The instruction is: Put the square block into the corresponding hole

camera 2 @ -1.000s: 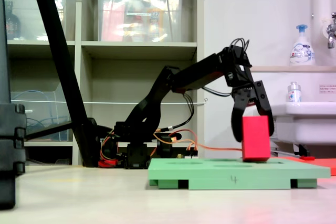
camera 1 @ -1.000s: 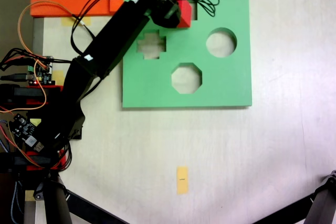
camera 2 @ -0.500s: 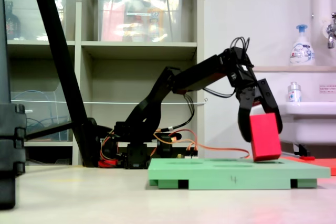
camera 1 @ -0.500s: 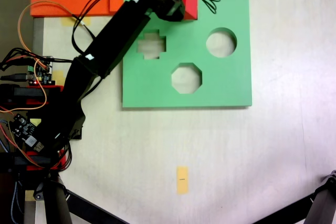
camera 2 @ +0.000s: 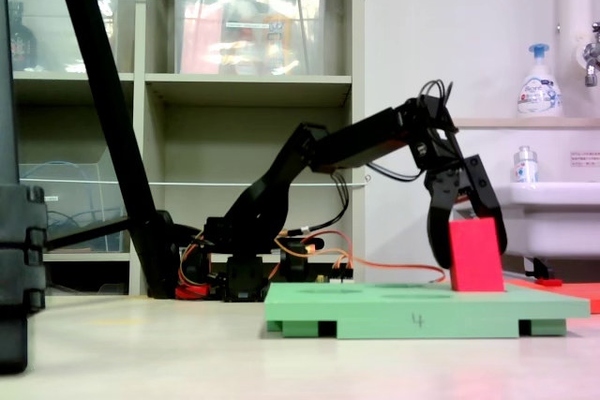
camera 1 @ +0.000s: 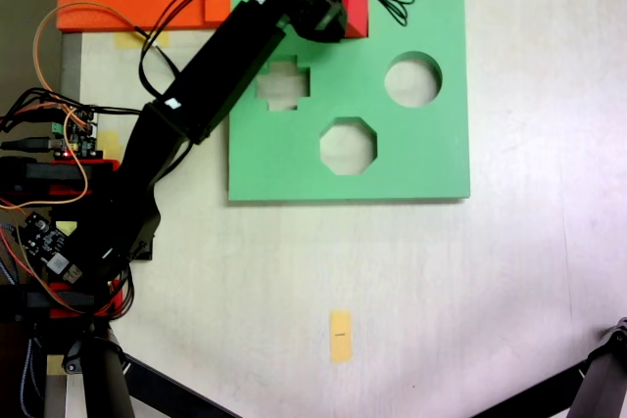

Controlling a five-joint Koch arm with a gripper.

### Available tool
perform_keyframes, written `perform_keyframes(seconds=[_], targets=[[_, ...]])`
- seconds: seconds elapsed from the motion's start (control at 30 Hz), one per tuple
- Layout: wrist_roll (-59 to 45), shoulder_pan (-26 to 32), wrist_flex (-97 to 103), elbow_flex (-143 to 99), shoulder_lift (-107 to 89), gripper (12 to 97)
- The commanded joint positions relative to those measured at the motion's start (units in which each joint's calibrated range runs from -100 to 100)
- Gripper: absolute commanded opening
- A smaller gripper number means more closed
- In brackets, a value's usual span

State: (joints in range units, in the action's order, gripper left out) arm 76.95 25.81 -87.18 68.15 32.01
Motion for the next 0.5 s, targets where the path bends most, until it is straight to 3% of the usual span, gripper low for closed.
perform_keyframes(seconds=[0.0,0.47], targets=[[0.10,0.39,3.06,4.03,-1.28,28.3],[-0.24,-0.24,5.66,4.03,6.82,29.3]])
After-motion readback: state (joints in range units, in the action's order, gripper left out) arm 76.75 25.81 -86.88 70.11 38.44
